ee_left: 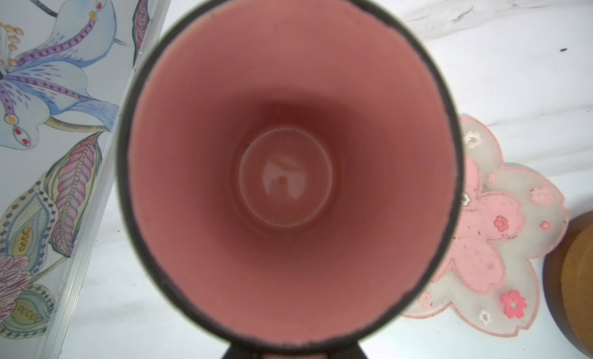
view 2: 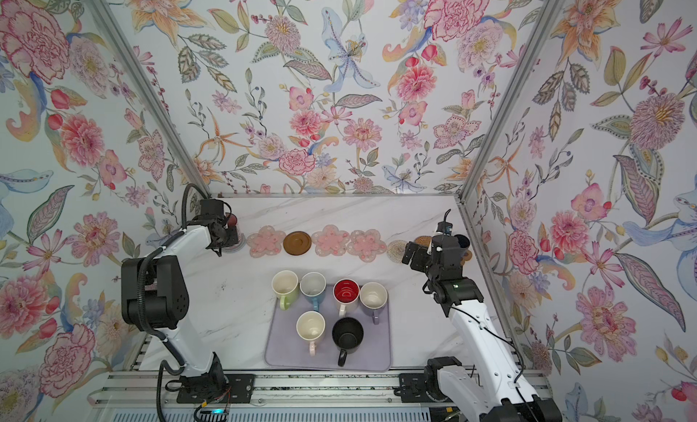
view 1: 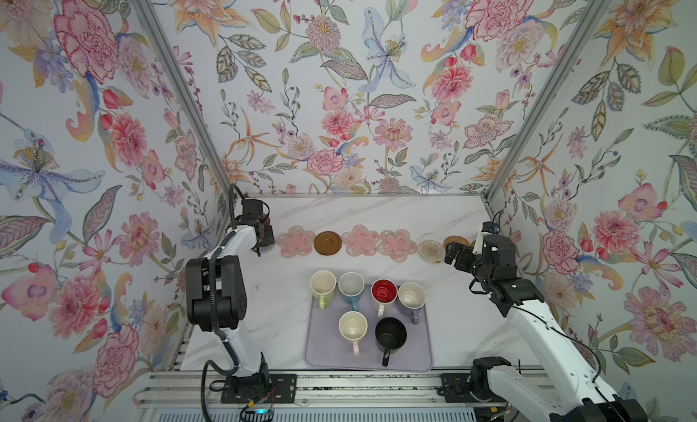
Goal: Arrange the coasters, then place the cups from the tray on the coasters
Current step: 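Carry the pink mug with the left gripper toward the blue knitted coaster, then lower the pink mug onto the blue knitted coaster and open the left gripper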
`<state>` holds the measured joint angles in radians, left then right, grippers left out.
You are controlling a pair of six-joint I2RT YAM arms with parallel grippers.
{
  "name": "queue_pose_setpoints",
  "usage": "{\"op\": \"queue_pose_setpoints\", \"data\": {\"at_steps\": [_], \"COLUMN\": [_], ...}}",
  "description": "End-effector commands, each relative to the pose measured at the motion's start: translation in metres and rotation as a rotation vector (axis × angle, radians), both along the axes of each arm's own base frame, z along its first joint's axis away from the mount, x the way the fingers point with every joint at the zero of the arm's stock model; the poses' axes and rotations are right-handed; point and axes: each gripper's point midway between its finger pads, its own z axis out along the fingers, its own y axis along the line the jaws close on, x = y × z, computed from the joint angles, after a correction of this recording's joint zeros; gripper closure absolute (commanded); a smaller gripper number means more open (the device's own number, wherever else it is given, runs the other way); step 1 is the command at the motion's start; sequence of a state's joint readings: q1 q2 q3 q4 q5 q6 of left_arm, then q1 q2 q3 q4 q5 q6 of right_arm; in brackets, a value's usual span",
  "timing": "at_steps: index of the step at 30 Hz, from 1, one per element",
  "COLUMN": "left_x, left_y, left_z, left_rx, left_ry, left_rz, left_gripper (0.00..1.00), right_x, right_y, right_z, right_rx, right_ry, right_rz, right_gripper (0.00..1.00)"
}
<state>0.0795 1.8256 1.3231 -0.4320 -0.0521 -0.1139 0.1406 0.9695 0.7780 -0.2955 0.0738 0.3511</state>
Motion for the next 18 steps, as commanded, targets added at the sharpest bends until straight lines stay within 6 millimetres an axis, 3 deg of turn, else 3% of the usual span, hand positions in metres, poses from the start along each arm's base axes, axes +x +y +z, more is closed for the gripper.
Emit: {"op": "queue_pose_setpoints", "data": {"at_steps": [1,5,11,18], "left_x": [0.0163,0.0154,0.0141,0.0144], "left_y": [0.0041,0.0041,0.0039,0.0044], "left_z": [0.0216,0.0218,0.022,0.0254], "left_rx": [-0.012,-0.019,-0.023,-0.024], "left_ry": [-0.074,-0.066,-0.059,-0.062], "left_rz": [0.022,0.029,0.034,0.04], "left_gripper": [1.0,1.0,0.84,0.58], "right_x": [-0.002,-0.0023,-0.0028,-0.0036], "right_y": [-0.0013,-0.0014,-0.002,-0.0024], "right_z": [0.0004,0.001,0.0016,0.003], "right_rx": [-0.008,-0.008,-0.007,-0.005], "right_ry": [0.005,0.003,0.001,-0.003], "right_rz": [0.007,0.007,0.005,0.003], "right_gripper": [0.01,0.01,0.01,0.01]}}
